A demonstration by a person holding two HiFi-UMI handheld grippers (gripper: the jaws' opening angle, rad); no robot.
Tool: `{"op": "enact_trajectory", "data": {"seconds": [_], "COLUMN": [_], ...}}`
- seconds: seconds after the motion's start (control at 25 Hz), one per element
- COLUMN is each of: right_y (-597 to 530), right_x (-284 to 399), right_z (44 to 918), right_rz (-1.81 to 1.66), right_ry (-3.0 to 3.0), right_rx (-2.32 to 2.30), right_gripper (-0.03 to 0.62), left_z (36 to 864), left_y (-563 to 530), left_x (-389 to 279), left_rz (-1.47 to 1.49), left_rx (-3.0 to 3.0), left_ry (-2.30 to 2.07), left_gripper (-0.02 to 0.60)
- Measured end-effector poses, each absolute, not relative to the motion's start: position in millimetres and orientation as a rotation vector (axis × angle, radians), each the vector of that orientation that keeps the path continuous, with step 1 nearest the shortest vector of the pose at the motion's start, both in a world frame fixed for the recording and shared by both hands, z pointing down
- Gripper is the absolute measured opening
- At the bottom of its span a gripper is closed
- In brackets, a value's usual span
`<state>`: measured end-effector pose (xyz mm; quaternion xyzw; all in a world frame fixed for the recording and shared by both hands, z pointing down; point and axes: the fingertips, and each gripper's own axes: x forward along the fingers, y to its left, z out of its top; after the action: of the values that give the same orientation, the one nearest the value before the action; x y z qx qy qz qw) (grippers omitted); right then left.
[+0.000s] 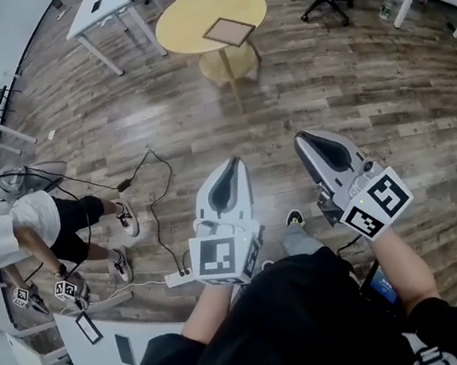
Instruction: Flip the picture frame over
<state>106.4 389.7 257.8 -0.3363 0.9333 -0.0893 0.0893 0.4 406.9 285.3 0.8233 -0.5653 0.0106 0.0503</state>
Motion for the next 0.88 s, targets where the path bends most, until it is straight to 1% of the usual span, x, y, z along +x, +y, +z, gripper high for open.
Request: {"op": "enact_trajectory", "data": {"seconds": [0.28,0.44,0.88], "right_y": [339.5,318.1,271.9], "right_x": [142.5,150.7,139.9], "right_z": [264.8,269.0,274.8], "right_rz": [-0.3,-0.31,-0.328], "right_ry": [2.771,2.776,2.804], "right_rx": [-0.974,-0.954,-0.936], "right_gripper": [0.018,0.018,0.018], "left_z": [286.8,287.8,294.0], "left_y": [358.9,339.7,293.4], "left_x": [37.8,50.2,44.9], "left_rz": [0.102,0.121,0.11], "left_rx": [2.489,2.513,2.493], "left_ry": [-1.735,-1.734,-1.726], "left_gripper": [0.035,0.035,0.035]}}
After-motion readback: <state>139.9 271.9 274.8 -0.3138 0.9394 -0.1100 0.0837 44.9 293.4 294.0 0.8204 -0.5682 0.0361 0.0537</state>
